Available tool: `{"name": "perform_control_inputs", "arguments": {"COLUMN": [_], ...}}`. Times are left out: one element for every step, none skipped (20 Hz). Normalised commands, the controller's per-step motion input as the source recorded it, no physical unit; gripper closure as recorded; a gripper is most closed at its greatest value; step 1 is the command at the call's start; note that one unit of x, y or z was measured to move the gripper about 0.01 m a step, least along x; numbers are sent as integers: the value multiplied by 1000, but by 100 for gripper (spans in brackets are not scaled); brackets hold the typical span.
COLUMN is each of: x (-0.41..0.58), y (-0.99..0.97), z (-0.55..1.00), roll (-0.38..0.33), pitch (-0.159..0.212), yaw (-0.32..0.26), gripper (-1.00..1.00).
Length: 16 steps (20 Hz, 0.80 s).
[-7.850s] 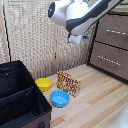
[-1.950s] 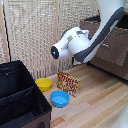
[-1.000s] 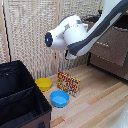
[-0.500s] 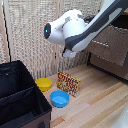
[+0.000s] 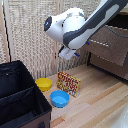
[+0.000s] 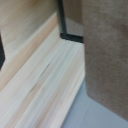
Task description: Locate and clasp the grip of the topmost drawer. Steadily and circumspectly yank the drawer open. Discover and seize the nutrition bar using your clamp. Deposit the nutrition bar in the accessible drawer. Unclench the nutrition bar.
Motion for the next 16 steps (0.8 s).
{"name": "perform_control_inputs", "arguments": {"x": [180,189,214,223,243,257,269,274,283,294,280,271,266,257,251,246], "y": [140,137,137,134,134,134,131,131,131,137,129,126,123,117,111,103], "z": [-17,-14,-14,-9,-6,-3,0,0,0,0,0,0,0,0,0,-3], "roll": [375,375,375,375,375,375,375,375,375,375,375,375,375,375,375,375], "pitch": [0,0,0,0,0,0,2,5,14,26,42,58,74,91,108,117], "yaw": [-171,-166,-148,-138,-121,-105,-94,-91,-78,-60,-57,-51,-41,-31,-24,-19], "gripper": [-100,-100,-100,-100,-100,-100,-100,-100,-100,-100,-100,-100,-100,-100,-100,-100]}}
